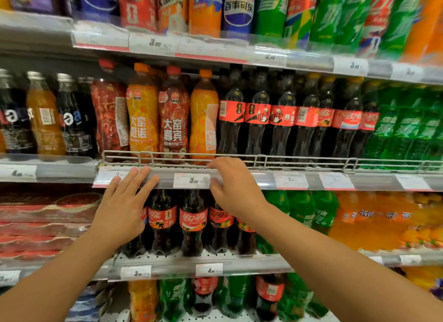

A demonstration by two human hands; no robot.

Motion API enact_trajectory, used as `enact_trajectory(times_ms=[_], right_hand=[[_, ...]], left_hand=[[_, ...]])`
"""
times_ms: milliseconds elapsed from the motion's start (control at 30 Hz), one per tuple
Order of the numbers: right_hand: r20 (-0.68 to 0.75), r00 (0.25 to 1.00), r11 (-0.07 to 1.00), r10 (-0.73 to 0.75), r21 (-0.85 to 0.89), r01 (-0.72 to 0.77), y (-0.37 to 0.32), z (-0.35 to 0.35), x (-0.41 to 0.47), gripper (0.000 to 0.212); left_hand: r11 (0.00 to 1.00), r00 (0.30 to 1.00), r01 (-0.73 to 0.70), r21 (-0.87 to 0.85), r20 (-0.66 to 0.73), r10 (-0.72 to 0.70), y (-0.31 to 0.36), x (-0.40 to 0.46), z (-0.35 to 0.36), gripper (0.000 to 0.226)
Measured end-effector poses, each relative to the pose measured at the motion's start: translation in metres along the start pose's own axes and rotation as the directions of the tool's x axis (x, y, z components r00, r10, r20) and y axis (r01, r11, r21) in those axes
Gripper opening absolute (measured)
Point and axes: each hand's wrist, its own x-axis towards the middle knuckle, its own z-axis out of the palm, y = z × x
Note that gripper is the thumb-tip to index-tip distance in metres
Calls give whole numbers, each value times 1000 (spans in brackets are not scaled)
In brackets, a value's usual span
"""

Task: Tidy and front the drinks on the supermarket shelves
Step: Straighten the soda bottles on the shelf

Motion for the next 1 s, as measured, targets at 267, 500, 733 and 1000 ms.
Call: enact_trajectory(times_ms=[267, 500, 733, 1000], right_hand=[[69, 977, 944, 201, -280, -175, -3, 36, 11, 66], [18, 950, 865, 311, -419, -275, -10, 31, 24, 59], [-179, 950, 949, 256, -141, -283, -32, -23, 76, 32], [-267, 882, 921, 389, 118, -371, -37, -59, 154, 63]], left_hand=[[993, 991, -112, -29, 70, 114, -17, 3, -7, 97], [976, 969, -212, -56, 118, 217, -30, 12, -14, 92], [977, 978, -175, -123, 95, 187, -30, 25, -23, 80], [980, 985, -147, -132, 74, 158, -27, 24, -20, 77]])
